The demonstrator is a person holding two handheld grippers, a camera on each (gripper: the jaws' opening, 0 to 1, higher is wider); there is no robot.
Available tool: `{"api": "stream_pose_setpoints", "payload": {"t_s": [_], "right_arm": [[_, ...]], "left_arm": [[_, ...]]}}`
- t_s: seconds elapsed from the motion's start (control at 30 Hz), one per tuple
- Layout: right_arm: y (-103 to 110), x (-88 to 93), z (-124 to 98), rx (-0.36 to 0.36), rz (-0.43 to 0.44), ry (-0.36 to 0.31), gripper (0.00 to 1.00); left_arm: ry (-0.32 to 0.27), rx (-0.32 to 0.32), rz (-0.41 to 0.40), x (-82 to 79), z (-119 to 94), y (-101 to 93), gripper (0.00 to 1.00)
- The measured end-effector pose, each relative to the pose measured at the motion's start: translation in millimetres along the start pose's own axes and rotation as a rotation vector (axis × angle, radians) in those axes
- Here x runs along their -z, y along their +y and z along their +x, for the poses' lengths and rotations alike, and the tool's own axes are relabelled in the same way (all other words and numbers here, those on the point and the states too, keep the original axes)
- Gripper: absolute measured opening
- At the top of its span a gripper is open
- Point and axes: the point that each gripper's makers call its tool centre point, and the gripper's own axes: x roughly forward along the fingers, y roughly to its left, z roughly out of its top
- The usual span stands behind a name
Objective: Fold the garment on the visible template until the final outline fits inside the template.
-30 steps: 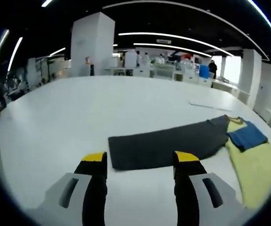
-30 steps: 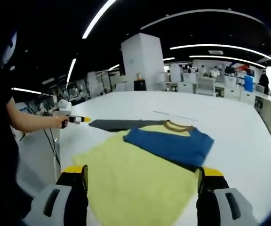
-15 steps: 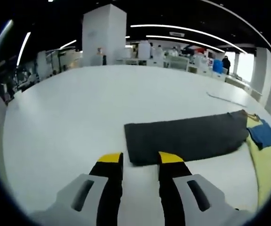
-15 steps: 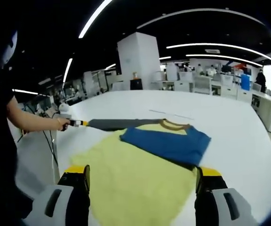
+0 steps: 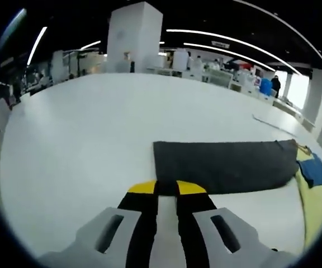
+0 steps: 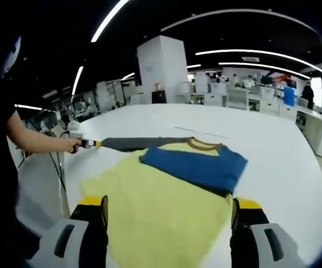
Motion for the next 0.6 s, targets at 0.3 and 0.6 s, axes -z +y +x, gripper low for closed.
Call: {"api": "stream_pose_setpoints", "payload": {"t_s": [0.3,0.6], "right_arm": [[1.4,2.9,1.2,0.004,-0.004,0.008,0.90],[1.4,1.3,1.1,0.004,0.000,-0.007,0.90]], "left_arm": [[0.028,-0.006,-0.062,-3.4,0.9,-0.6,0.01],[-0.029,0.036,-0.137,-19.4,-6.0,-6.9,0.01]]}}
